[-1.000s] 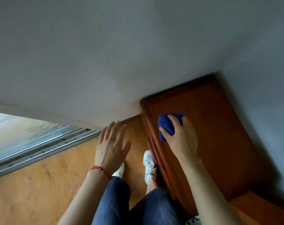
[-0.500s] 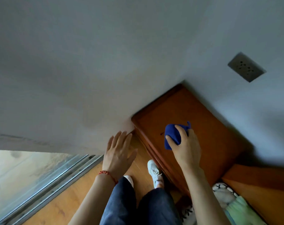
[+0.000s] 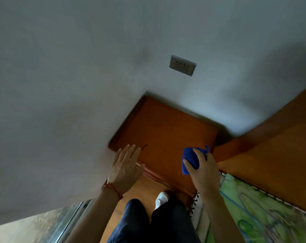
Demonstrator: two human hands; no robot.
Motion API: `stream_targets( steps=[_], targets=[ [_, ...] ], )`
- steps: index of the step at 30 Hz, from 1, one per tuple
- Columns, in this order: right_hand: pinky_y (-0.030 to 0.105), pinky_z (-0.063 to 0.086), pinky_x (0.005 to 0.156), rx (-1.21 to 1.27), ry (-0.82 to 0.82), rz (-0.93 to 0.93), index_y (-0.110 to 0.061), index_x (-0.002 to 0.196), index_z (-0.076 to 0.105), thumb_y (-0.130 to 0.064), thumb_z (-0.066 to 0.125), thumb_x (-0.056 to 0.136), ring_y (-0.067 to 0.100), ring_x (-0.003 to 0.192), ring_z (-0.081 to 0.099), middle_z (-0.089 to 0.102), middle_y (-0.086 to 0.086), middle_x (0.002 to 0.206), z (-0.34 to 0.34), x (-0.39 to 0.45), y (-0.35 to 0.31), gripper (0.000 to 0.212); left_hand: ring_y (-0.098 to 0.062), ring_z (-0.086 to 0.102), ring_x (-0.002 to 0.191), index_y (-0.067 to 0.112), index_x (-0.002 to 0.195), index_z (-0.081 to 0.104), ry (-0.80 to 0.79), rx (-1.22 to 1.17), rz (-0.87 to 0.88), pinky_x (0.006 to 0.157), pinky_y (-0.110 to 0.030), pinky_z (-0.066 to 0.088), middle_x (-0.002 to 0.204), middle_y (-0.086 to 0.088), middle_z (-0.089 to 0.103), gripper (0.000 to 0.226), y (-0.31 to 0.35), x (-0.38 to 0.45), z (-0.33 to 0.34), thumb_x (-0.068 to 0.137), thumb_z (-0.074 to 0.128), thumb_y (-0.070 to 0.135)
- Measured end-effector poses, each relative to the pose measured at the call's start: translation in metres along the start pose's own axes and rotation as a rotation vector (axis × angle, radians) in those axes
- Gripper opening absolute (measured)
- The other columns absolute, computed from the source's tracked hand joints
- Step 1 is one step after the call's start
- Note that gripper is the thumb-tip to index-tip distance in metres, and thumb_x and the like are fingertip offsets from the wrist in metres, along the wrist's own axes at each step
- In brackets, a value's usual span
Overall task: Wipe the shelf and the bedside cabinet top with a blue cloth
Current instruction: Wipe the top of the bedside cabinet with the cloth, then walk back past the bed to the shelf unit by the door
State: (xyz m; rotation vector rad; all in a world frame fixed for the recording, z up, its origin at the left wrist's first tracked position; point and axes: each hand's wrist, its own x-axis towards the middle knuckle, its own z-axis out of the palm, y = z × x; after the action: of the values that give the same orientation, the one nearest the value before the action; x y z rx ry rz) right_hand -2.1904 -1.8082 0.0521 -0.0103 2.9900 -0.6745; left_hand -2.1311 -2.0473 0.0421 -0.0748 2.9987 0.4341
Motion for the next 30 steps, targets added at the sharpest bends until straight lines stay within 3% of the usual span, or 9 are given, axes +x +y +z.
stream_targets(
  steps=[6,10,14,23,30],
  targets=[
    [0.044,0.049,0.079,-0.001,0.05,0.199,-0.02,0.124,0.051,-0.044,0.064,0.079,0.034,0.103,0.052,0.047,0.017,0.126,-0.026,-0.017,0.042,0.052,-0.032,0.055,0.115,0.008,0.124,0.05,-0.112,0.044,0.156,0.095,-0.05,0.034,0.122,-0.016,0.06,0.063,0.045,0.027,0.003,0.098,0.013,0.052],
    [0.043,0.051,0.071,-0.056,0.074,0.271,-0.021,0.121,0.055,-0.058,0.044,0.085,0.036,0.098,0.055,0.052,0.017,0.123,-0.042,-0.033,0.067,0.053,-0.031,0.056,0.115,0.008,0.122,0.056,-0.149,0.089,0.298,0.097,-0.048,0.031,0.121,-0.014,0.061,0.068,0.078,0.048,0.003,0.098,0.01,0.051],
    [0.046,0.052,0.059,0.021,0.207,0.427,-0.011,0.112,0.061,-0.033,0.077,0.07,0.043,0.083,0.06,0.059,0.026,0.107,-0.055,-0.05,0.083,0.051,-0.031,0.057,0.113,0.007,0.119,0.06,-0.166,0.139,0.497,0.096,-0.05,0.035,0.12,-0.014,0.061,0.072,0.112,0.075,0.005,0.098,0.008,0.051],
    [0.04,0.049,0.063,0.042,0.448,0.864,-0.013,0.12,0.054,-0.036,0.069,0.077,0.037,0.09,0.057,0.056,0.019,0.109,-0.064,-0.117,0.089,0.051,-0.033,0.056,0.112,0.004,0.118,0.062,-0.209,0.194,1.009,0.101,-0.043,0.034,0.119,-0.016,0.061,0.074,0.176,0.122,0.011,0.098,0.008,0.051],
    [0.04,0.048,0.069,0.009,0.537,1.151,-0.017,0.125,0.051,-0.041,0.063,0.081,0.035,0.098,0.053,0.052,0.015,0.116,-0.057,-0.198,0.07,0.051,-0.033,0.058,0.11,0.003,0.117,0.062,-0.276,0.235,1.3,0.099,-0.04,0.024,0.117,-0.017,0.062,0.073,0.215,0.095,0.02,0.097,0.011,0.052]
  ],
)
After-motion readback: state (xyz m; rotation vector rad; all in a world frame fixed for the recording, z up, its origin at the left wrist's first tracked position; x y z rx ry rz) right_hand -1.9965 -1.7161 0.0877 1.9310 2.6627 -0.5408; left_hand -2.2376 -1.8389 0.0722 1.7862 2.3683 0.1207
